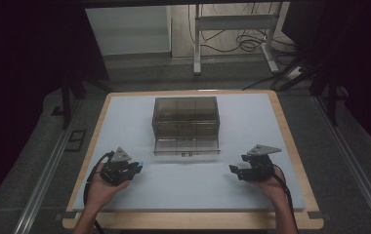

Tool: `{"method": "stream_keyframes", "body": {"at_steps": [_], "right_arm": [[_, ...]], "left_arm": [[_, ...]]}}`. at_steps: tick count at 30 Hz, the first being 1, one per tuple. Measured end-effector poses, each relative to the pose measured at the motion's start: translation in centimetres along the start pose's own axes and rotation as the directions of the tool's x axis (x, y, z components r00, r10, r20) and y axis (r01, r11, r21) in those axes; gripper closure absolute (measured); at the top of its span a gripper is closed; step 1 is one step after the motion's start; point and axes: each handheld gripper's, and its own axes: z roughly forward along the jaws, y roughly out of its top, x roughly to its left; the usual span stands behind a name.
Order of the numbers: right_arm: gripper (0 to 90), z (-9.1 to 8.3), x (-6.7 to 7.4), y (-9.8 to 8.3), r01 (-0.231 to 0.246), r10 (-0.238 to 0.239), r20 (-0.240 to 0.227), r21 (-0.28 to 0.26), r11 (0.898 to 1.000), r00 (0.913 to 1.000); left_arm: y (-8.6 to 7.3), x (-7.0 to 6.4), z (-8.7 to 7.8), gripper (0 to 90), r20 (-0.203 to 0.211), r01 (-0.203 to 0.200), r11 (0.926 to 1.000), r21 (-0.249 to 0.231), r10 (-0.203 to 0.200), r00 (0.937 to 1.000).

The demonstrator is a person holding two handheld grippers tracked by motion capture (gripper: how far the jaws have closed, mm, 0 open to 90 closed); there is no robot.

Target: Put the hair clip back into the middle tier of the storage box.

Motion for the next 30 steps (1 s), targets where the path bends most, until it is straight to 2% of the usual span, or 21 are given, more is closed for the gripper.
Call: {"method": "stream_keyframes", "body": {"at_steps": [9,16,21,30], "right_arm": [[30.4,-0.1,0.0,0.1,-0.004,0.004,-0.005,-0.004,1.000,1.0000],[30.0,0.0,0.0,0.1,-0.006,0.006,-0.007,0.005,1.000,1.0000],[30.0,0.1,0.0,0.1,-0.006,0.006,-0.009,0.005,1.000,0.9999],[29.9,0.0,-0.1,0.0,-0.011,0.011,-0.006,0.006,1.000,0.9999]], "left_arm": [[1.4,0.1,-0.2,77.2,0.003,-0.013,0.9995,-0.028,0.013,0.9999],[1.6,0.2,0.0,77.2,0.010,-0.001,0.9994,-0.034,0.001,1.0000],[2.2,0.5,0.2,77.2,0.003,-0.011,0.9994,-0.032,0.011,0.9999],[3.6,0.6,0.0,77.2,-0.001,-0.024,0.9981,-0.057,0.024,0.9997]]}}
